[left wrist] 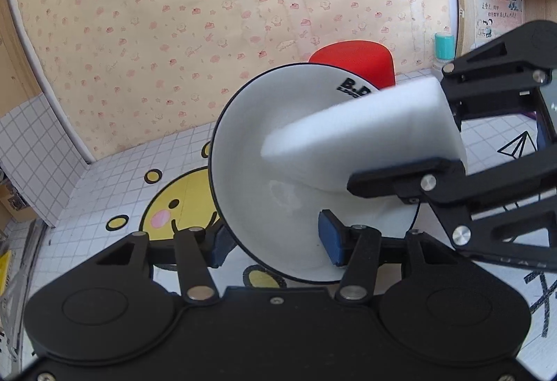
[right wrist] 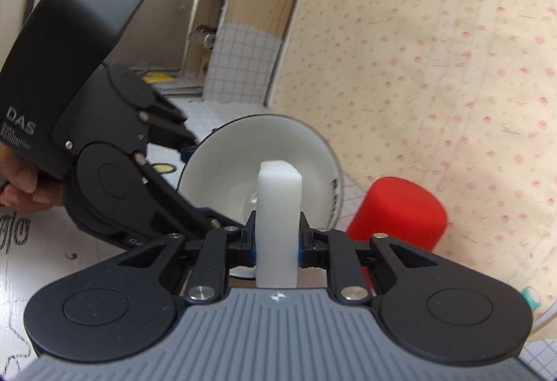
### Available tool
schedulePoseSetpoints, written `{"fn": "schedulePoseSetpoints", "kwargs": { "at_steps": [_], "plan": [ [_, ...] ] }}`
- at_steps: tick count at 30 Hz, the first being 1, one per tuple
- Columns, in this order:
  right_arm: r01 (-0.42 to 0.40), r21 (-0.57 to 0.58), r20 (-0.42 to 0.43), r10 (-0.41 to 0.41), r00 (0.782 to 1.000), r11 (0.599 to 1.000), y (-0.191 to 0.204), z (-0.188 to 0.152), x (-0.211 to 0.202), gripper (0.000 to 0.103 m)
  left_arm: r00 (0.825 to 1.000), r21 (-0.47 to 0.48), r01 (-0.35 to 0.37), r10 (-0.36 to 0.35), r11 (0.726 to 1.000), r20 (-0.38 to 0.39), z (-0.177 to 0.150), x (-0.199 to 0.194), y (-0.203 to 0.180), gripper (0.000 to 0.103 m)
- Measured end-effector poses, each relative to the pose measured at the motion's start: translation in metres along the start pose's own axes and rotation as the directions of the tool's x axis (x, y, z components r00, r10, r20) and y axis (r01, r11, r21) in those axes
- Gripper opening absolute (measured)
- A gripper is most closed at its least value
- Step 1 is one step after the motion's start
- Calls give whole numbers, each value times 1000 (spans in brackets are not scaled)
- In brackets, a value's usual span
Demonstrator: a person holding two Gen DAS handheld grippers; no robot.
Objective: Clean bowl
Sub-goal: 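Sweep sponge around the bowl interior toward the rim with right tool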
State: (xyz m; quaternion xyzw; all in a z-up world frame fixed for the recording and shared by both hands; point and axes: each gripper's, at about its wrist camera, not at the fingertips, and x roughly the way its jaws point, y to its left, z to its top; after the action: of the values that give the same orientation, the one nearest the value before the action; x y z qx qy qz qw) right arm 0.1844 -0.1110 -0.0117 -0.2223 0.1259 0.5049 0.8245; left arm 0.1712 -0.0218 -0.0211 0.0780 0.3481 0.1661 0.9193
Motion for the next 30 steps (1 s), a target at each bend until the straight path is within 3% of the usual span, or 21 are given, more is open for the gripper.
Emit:
{"fn": "schedulePoseSetpoints", "kwargs": {
  "at_steps": [3,5,10,15,20,30],
  "plan": [
    [15,27,90,-18,996,1000,-2,3,-10,21,1000,4,-2,2,1000,1,3,10,8,55],
    [49,17,98,-50,994,999,-2,4,-11,21,1000,4,-3,3,1000,1,3,10,9,55],
    [98,-26,55,-96,994,995,-4,2,-8,21,999,25,44,-44,999,15,-8,5,27,55],
    [49,-12,-28,-49,998,999,-7,-3,0,21,999,27,46,-47,999,16,-8,4,28,55],
    [-6,-3,-86,6,996,1000,-2,-6,9,21,994,60,101,-103,993,34,-25,0,60,56],
    [-3,14,-88,4,996,1000,-3,-6,7,22,992,27,116,-117,993,37,-26,8,65,55]
  ]
}}
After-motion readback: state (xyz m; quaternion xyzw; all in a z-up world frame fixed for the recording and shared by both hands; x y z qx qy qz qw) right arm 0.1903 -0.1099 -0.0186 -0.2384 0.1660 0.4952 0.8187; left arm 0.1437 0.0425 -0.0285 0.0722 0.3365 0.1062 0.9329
